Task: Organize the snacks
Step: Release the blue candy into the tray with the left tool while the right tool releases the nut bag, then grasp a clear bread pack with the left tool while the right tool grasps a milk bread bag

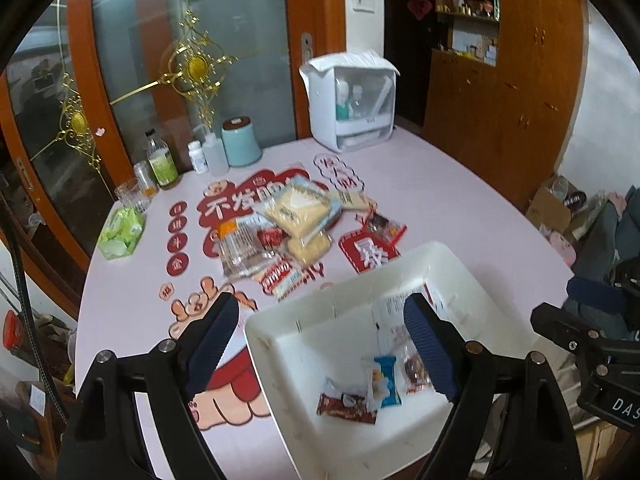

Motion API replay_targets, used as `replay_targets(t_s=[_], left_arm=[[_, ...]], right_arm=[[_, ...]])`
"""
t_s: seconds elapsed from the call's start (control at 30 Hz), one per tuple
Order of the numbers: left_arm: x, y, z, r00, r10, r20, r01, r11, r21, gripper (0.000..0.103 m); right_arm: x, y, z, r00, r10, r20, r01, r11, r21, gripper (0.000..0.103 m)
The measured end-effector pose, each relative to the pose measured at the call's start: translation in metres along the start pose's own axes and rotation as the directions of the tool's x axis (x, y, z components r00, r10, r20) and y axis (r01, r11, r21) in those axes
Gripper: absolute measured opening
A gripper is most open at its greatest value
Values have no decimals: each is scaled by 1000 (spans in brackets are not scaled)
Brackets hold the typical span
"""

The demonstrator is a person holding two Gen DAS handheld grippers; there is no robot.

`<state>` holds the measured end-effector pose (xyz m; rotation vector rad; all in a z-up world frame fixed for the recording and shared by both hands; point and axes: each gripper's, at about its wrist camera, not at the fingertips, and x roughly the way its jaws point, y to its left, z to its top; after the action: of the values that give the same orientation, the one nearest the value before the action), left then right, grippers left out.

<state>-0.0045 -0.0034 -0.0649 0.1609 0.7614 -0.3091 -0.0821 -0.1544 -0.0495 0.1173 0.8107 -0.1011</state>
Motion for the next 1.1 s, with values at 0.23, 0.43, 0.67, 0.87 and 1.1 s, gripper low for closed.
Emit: replay_targets(t_s=[0.23,0.43,0.67,0.87,1.1], left_arm=[[-6,15,33,996,69,62,-65,996,-60,88],[-12,34,70,978,183,100,-173,979,-109,89],[15,62,110,969,240,57,-229,961,-156,90],[75,86,137,960,280,-28,-280,942,-182,90],[174,118,142,948,255,-192,-294,931,-215,90]], right_arm=[[13,-21,49,998,30,57,-27,999,-42,59],[49,-46,104,996,82,37,-81,997,-12,59],[114,-50,166,990,142,-15,-143,989,-37,59],[184,-34,207,981,174,-88,-182,979,-89,59],[278,6,221,943,260,-209,-295,943,-156,59]])
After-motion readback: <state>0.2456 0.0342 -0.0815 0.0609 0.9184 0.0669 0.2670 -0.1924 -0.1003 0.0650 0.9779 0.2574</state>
